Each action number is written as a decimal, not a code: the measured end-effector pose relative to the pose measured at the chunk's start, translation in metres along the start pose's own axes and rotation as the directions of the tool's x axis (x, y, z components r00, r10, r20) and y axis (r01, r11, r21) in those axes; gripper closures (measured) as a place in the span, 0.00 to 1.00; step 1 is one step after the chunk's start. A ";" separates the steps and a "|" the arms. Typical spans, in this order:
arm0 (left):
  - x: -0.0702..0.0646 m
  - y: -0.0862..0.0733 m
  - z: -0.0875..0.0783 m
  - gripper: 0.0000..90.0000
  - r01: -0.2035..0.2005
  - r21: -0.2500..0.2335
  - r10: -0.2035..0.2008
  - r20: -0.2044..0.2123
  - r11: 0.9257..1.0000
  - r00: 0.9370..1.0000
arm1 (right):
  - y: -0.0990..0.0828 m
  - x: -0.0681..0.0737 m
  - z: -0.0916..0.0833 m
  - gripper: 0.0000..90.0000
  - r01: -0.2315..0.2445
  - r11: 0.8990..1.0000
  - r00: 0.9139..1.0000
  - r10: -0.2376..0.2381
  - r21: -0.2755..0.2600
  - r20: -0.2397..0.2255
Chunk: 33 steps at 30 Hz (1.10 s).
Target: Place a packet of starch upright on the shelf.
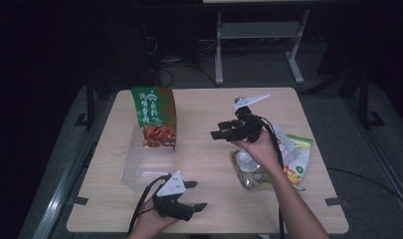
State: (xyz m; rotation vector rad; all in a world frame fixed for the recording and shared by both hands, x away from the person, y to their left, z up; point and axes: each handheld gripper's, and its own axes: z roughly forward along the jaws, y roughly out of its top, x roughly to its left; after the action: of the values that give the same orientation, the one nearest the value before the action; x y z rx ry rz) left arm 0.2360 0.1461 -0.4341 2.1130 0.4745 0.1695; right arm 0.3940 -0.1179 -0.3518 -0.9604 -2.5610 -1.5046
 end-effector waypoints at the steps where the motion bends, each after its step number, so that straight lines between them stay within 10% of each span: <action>1: 0.000 0.000 0.000 0.30 0.002 0.001 -0.002 0.001 1.000 1.000 | -0.002 0.000 -0.002 0.47 -0.003 1.000 1.000 0.003 0.001 0.002; 33: -0.003 -0.002 0.001 0.30 0.007 0.010 -0.007 -0.002 1.000 1.000 | -0.087 0.005 -0.082 0.47 -0.086 0.995 0.992 0.080 0.052 0.099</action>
State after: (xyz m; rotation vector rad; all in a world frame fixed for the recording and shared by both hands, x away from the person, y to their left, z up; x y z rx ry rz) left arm 0.2327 0.1450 -0.4359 2.1205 0.4846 0.1657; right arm 0.3222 -0.2109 -0.3750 -1.1451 -2.5769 -1.3905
